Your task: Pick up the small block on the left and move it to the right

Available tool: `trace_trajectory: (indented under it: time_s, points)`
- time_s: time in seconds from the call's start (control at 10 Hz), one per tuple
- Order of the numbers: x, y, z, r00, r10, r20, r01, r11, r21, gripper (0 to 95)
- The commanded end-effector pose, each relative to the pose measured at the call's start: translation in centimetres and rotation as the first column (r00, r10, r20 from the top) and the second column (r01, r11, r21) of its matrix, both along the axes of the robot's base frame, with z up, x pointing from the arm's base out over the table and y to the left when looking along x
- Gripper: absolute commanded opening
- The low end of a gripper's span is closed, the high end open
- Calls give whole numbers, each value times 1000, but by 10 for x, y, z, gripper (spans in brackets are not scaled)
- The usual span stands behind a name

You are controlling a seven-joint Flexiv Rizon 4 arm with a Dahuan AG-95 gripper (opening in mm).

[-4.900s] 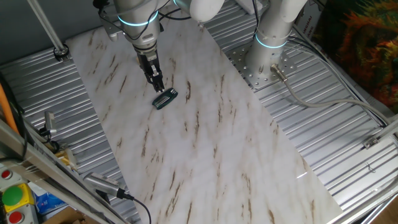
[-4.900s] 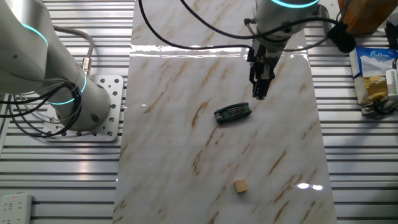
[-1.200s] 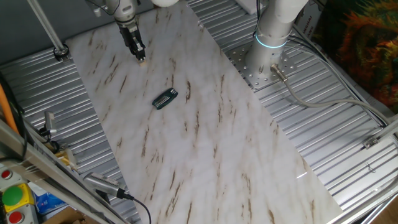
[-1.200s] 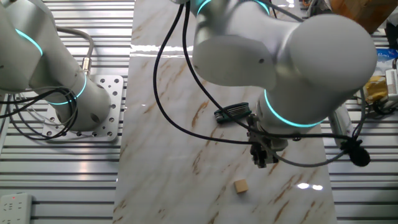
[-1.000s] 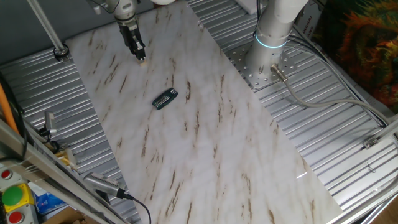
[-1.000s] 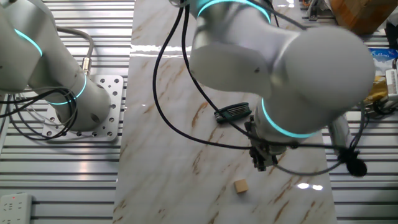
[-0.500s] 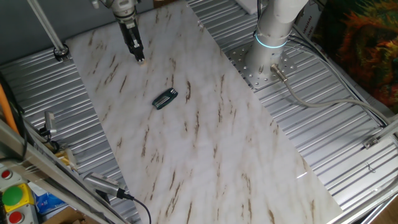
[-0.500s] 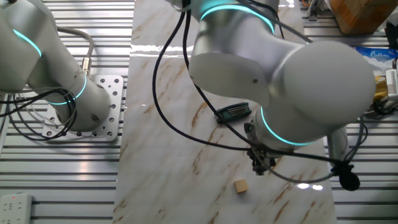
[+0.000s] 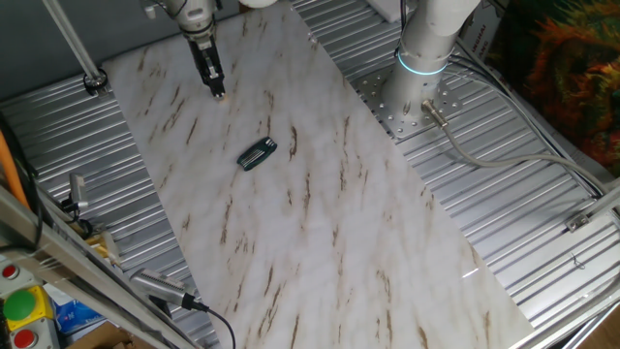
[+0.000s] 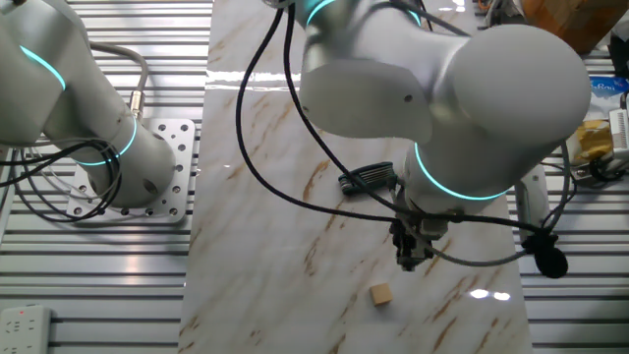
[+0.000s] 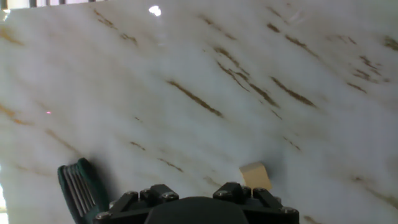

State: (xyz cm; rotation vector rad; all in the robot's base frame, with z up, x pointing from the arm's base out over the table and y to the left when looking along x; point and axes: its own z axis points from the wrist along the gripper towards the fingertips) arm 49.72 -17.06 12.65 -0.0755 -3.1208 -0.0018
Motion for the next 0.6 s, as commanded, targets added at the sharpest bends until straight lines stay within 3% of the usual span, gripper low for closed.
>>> trace_trajectory:
  time_s: [0.1, 0.4, 0.6]
  points:
    - [-1, -7, -7, 1000, 22, 5, -22, 1000, 17, 570]
    - [-3, -15, -17, 999, 38, 7, -38, 999, 8, 570]
    - [-4, -32, -19, 997, 73, 9, -73, 997, 17, 570]
